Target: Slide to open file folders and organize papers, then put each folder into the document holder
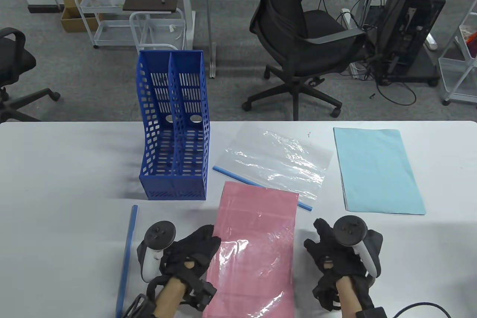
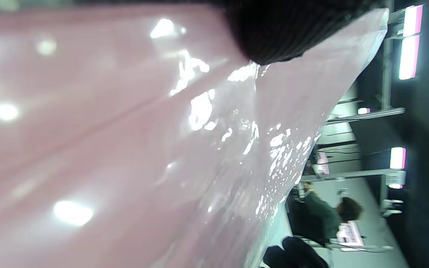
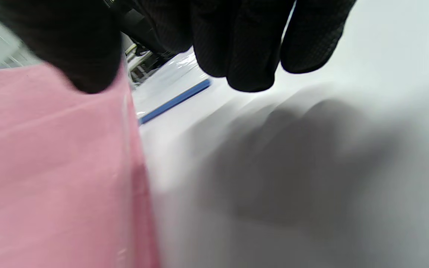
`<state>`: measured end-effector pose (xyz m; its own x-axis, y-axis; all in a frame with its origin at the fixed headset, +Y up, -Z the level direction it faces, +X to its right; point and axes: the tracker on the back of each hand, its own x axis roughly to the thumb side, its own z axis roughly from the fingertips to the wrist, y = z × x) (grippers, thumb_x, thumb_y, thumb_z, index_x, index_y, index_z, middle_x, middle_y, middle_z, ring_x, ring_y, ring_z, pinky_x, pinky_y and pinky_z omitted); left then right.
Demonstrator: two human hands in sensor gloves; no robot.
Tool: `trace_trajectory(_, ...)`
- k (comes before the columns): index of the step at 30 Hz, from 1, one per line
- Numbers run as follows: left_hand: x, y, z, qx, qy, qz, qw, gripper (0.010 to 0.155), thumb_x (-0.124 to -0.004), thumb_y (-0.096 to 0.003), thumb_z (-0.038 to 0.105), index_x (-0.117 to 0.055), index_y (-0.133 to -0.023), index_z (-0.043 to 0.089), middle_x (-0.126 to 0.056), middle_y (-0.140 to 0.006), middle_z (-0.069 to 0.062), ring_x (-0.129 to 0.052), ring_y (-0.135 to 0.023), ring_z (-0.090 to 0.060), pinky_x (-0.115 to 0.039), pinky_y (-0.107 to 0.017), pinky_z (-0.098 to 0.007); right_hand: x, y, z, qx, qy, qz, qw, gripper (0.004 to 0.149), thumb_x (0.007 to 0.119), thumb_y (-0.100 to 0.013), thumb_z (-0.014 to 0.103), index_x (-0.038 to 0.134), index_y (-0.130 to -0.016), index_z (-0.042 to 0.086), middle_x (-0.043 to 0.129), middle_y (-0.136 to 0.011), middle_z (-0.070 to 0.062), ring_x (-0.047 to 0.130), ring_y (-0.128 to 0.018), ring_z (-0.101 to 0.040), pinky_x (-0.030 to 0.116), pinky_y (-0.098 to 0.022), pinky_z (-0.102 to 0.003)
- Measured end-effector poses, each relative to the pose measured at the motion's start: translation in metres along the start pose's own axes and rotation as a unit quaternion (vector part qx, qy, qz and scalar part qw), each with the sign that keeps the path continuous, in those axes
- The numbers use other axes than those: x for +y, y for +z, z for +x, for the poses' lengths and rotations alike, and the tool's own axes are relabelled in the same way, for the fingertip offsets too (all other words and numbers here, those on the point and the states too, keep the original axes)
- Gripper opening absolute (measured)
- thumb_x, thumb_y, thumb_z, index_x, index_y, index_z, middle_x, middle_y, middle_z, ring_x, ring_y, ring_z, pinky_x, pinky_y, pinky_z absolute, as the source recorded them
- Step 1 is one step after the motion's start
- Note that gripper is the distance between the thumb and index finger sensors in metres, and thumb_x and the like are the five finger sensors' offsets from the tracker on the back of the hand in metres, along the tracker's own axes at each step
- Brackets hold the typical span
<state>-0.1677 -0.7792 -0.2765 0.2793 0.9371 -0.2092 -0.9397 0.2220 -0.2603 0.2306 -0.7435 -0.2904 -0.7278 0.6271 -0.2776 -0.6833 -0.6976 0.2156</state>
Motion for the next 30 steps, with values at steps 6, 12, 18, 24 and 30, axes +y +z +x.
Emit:
trace_trajectory(6, 0.011, 0.014, 0.010, -0.124, 0.034, -0.015, 0.992, 0.042, -0.084, -0.0451, 0.034, -0.087, -0.087, 0.031, -0.105, -0.072, 0.005, -0.113, -0.052, -0.019, -0.094, -0.041, -0.044, 0.021, -0.003, 0.004, -0.062, -0.204, 0.095, 0.972, 0.082, 0.085, -0.035, 0.056, 0.053, -0.103, 0.021, 0.068, -0.106, -0.009, 0.082, -0.089, -0.036, 0.069, -0.068, -0.056)
trace_trajectory(12, 0.015, 0.032, 0.030, -0.239, 0.009, 0.024, 0.971, 0.044, -0.082, -0.0466, 0.036, -0.084, -0.090, 0.036, -0.097, -0.086, 0.006, -0.106, -0.071, -0.022, -0.090, -0.055, -0.046, 0.005, 0.022, 0.031, -0.209, -0.312, -0.020, 0.926, 0.040, 0.087, -0.035, 0.042, 0.089, -0.073, 0.031, 0.102, -0.070, 0.005, 0.105, -0.059, -0.019, 0.080, -0.061, -0.047)
trace_trajectory(18, 0.009, 0.027, 0.020, -0.220, -0.004, 0.021, 0.975, 0.055, -0.081, -0.0468, 0.041, -0.072, -0.101, 0.032, -0.082, -0.103, 0.002, -0.089, -0.094, -0.028, -0.072, -0.072, -0.054, 0.013, 0.031, 0.042, -0.246, -0.289, -0.027, 0.925, 0.056, 0.085, -0.036, 0.047, 0.074, -0.088, 0.030, 0.087, -0.091, 0.003, 0.090, -0.083, -0.027, 0.066, -0.069, -0.057)
trace_trajectory(24, 0.006, 0.022, 0.014, -0.218, 0.016, 0.011, 0.976, 0.047, -0.079, -0.0478, 0.038, -0.079, -0.095, 0.035, -0.092, -0.095, 0.005, -0.096, -0.087, -0.026, -0.075, -0.071, -0.053, 0.029, 0.026, 0.041, -0.262, -0.374, 0.026, 0.889, 0.056, 0.084, -0.038, 0.047, 0.071, -0.090, 0.030, 0.084, -0.093, 0.004, 0.087, -0.085, -0.028, 0.064, -0.071, -0.059)
trace_trajectory(30, 0.018, 0.023, 0.013, -0.203, 0.018, 0.027, 0.979, 0.042, -0.086, -0.0444, 0.038, -0.091, -0.086, 0.032, -0.105, -0.080, 0.004, -0.110, -0.070, -0.022, -0.087, -0.060, -0.047, 0.015, 0.033, 0.041, -0.229, -0.322, -0.069, 0.916, 0.042, 0.089, -0.035, 0.042, 0.088, -0.074, 0.027, 0.103, -0.068, 0.004, 0.105, -0.056, -0.020, 0.081, -0.059, -0.048)
